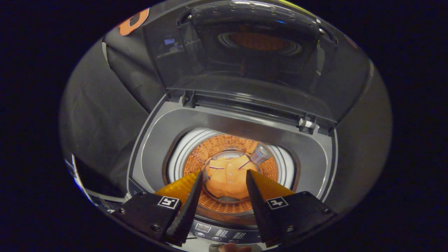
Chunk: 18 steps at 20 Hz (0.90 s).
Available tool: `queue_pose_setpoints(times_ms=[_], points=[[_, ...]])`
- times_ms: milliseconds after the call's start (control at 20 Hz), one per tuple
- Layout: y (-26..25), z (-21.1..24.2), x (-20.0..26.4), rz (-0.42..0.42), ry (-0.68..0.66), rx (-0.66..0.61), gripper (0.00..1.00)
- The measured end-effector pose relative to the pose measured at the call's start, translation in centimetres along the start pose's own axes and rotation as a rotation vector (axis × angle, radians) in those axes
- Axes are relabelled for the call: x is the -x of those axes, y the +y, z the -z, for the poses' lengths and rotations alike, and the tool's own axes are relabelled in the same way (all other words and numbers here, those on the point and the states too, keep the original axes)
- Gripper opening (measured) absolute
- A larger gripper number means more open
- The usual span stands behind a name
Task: Put the clothes into the washing machine and then close the washing machine lid.
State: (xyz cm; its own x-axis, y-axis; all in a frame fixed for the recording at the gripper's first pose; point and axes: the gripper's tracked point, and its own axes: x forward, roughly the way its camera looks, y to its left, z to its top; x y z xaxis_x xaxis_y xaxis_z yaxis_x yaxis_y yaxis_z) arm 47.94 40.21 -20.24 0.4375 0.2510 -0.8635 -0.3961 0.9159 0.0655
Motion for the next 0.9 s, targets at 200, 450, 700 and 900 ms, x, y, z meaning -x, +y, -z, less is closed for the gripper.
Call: queue_pose_setpoints(times_ms=[200, 450, 700, 900], points=[[-1.3, -1.3, 3.6, 0.007, -0.056, 0.018, 0.77], [-3.2, -4.8, 10.8, 0.002, -0.138, -0.066, 0.77], [-4.6, -8.2, 19.6, 0.038, -0.245, -0.111, 0.77], [-4.6, -9.3, 25.2, 0.056, -0.316, -0.132, 0.77]])
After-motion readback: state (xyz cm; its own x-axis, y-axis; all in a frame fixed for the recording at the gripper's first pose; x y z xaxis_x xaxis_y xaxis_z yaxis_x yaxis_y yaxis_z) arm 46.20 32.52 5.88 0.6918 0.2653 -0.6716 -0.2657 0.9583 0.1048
